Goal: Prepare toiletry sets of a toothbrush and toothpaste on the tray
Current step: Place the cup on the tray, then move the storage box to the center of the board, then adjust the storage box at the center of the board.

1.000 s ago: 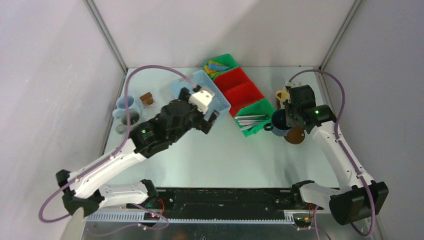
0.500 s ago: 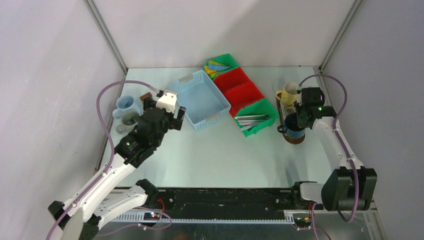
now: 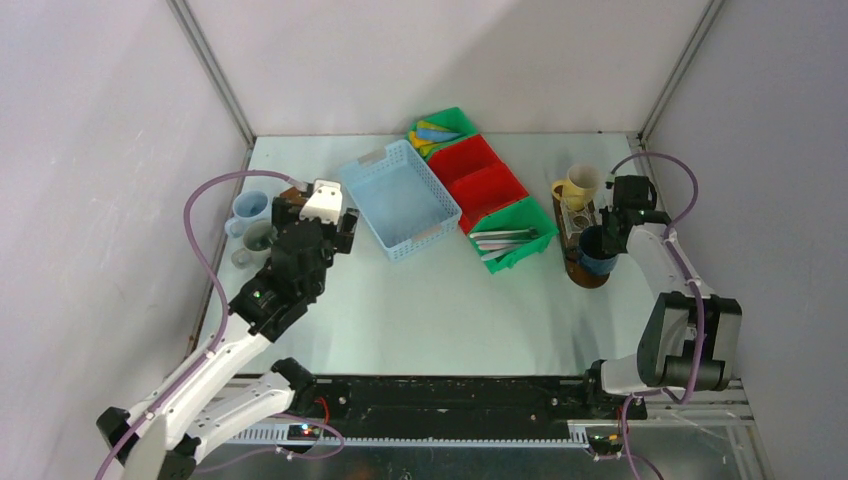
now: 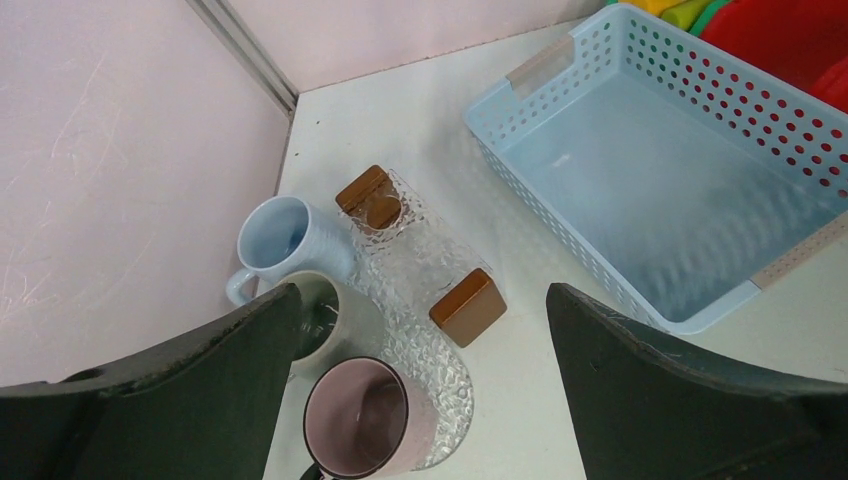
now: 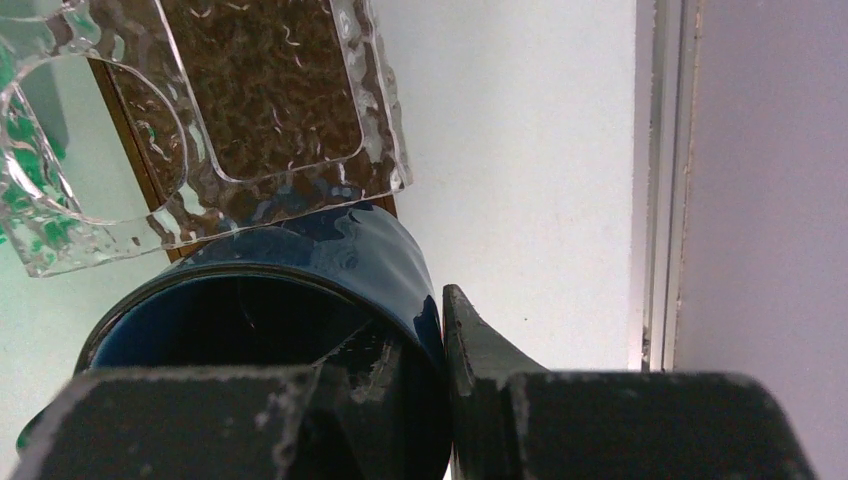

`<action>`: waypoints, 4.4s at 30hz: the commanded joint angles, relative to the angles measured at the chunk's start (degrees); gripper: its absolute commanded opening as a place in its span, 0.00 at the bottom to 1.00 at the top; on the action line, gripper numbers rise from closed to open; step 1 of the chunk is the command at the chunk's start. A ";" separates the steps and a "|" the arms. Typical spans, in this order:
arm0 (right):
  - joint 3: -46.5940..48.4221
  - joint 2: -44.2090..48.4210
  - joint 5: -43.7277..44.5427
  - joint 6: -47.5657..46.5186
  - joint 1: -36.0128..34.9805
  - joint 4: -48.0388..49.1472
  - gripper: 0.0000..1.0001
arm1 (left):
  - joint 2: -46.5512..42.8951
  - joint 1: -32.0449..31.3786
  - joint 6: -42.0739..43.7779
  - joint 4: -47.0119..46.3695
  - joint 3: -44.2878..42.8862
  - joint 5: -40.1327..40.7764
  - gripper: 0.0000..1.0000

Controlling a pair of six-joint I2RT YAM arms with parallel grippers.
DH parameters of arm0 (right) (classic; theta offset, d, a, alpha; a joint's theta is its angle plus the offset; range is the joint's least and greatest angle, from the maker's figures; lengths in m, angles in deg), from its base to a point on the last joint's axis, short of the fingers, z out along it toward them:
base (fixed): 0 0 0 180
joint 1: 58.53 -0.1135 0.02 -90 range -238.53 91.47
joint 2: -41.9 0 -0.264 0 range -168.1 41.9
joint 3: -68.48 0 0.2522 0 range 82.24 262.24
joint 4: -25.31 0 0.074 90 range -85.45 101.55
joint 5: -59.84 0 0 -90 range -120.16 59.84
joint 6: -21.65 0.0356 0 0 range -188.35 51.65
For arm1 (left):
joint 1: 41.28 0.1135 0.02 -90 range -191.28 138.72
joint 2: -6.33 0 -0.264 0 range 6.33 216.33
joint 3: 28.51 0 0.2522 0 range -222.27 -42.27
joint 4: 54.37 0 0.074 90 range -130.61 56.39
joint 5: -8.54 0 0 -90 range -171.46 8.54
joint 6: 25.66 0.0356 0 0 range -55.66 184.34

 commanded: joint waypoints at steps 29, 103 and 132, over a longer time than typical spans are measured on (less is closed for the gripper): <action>-3.16 0.98 -7.13 3.21 2.68 4.58 0.38 | -0.40 1.44 2.68 -4.22 1.46 1.90 1.00; -1.53 25.85 -19.05 17.66 -19.60 15.91 0.99 | 29.63 -24.26 -30.92 9.51 -18.56 -61.48 1.00; 70.38 -58.52 -15.44 -0.93 -37.11 12.57 0.99 | 8.24 19.20 -17.51 5.41 -4.51 -27.47 1.00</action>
